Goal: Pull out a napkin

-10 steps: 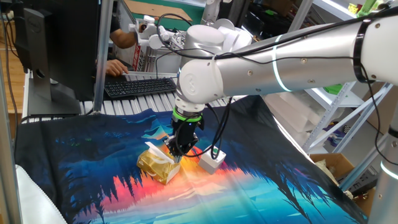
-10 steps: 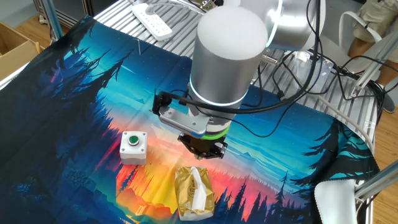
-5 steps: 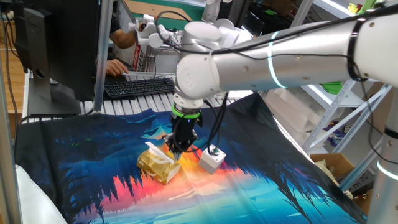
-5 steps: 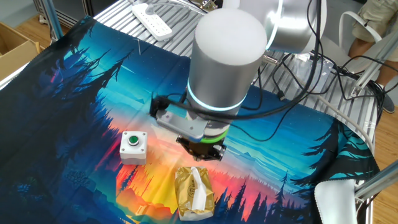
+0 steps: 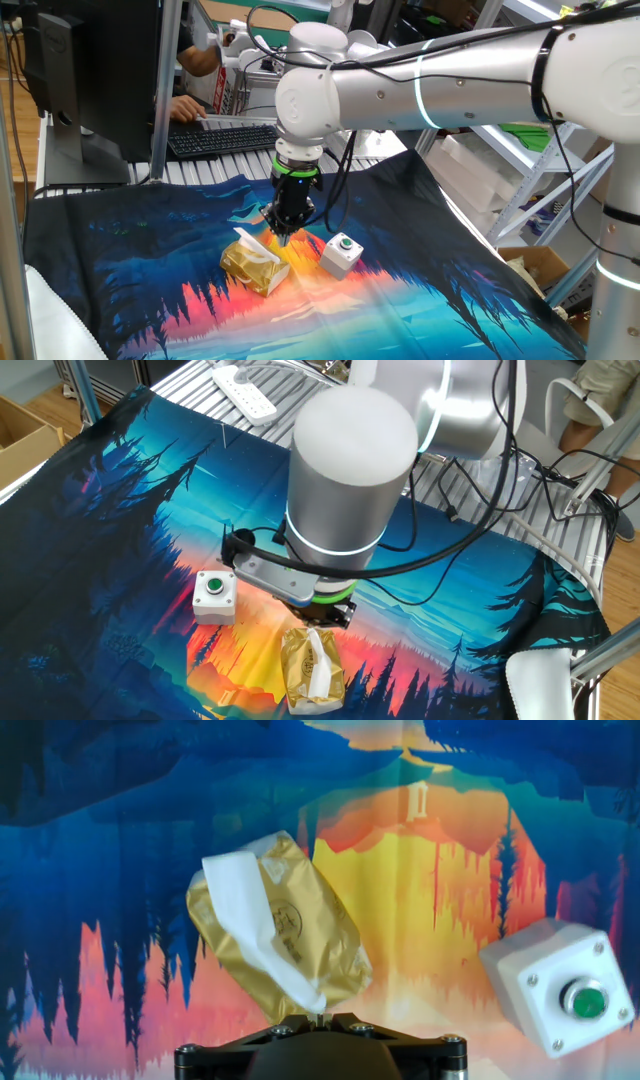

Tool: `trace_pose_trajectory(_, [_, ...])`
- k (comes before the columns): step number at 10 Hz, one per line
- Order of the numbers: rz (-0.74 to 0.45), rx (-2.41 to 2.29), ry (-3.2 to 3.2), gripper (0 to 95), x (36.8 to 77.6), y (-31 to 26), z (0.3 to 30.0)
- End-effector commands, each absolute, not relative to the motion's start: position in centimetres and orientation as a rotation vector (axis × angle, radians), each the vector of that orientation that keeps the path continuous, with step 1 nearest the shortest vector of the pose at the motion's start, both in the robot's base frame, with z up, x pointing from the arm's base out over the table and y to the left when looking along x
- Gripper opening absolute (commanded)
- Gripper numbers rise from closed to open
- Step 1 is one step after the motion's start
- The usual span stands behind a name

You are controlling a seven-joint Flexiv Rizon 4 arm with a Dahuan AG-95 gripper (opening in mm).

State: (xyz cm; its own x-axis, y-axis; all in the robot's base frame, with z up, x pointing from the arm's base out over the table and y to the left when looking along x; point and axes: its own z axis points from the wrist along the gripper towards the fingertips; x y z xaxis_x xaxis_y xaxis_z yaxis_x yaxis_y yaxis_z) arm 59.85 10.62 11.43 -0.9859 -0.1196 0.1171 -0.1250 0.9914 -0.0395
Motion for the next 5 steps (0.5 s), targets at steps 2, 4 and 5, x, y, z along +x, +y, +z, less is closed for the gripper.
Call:
trace_pose_trajectory(2, [0.064,0.199,-3.015,0.0,60.73,10.48,11.67])
trace_pose_trajectory(4, [0.066,0.190,-3.019,0.0,61.18,10.11,11.47])
trace_pose_trajectory(5, [0.068,0.189,-3.018,0.0,61.26,10.01,11.38])
